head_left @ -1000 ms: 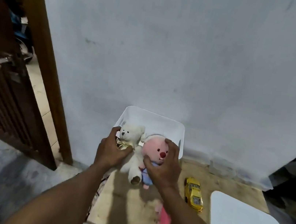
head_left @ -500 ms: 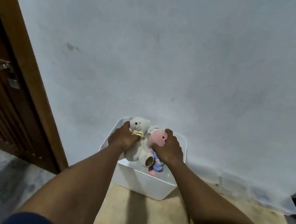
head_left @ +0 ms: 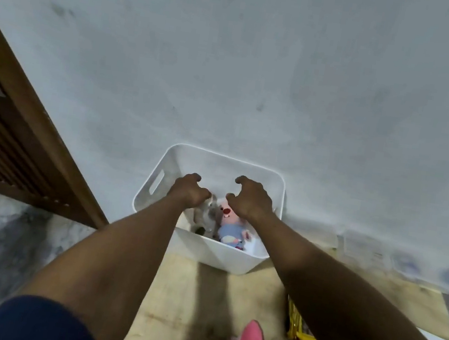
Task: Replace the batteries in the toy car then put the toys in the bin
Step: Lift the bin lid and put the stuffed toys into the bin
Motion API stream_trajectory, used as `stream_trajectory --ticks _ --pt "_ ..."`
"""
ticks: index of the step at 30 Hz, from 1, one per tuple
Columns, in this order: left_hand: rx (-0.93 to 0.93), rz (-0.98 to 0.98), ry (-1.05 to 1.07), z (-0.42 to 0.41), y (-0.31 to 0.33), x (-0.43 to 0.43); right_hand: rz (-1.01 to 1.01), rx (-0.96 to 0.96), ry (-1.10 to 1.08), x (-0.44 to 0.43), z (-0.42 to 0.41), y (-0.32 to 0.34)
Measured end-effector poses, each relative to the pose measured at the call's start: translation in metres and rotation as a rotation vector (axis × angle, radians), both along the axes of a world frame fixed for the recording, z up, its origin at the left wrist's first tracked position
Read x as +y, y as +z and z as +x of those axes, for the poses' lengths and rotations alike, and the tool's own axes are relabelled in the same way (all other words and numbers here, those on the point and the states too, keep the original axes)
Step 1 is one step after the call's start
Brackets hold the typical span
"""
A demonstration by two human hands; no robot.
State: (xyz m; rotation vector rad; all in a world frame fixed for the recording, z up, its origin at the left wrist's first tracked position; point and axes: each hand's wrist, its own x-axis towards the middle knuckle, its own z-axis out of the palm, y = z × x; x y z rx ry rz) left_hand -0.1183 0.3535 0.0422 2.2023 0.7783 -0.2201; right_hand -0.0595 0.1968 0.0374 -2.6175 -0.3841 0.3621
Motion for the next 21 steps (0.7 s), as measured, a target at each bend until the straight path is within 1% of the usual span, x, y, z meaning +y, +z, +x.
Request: stream_trajectory --ticks 4,8,10,12,15,16,18,19,21 --pt "-0.083 -0.026 -0.014 -0.011 0.007 -0.009 0.095 -0.083 -0.043 -0.01 -0.013 0.014" --pt "-0.242 0.032 -0.011 -0.042 0.019 -0.024 0.303 -0.23 -0.151 -0.034 -0.05 0.04" --pt "-0.328 0.078 0.014 -0.063 0.02 -0.036 0.41 -0.324 -0.212 -0.054 -0.071 0.041" --pt "-0.394 0.115 0.003 -0.086 0.016 -0.05 0.47 -0.381 -0.255 -0.08 -0.096 0.035" --pt "-0.472 0.172 -0.109 -0.111 0.0 -0.071 0.429 -0.394 -0.292 -0.121 -0.133 0.017" --pt "-0.507 0.22 -0.162 -0.12 -0.004 -0.077 0.407 -0.374 -0.31 -0.133 -0.148 0.012" --pt "-0.565 0.387 -0.248 -0.131 -0.016 -0.091 0.375 -0.31 -0.327 -0.152 -0.171 -0.003" --pt "-0.605 0.438 -0.279 -0.14 -0.018 -0.101 0.335 -0.278 -0.32 -0.162 -0.183 -0.01" --pt "-0.665 0.452 -0.342 -0.158 -0.024 -0.122 0.219 -0.214 -0.292 -0.181 -0.204 -0.024"
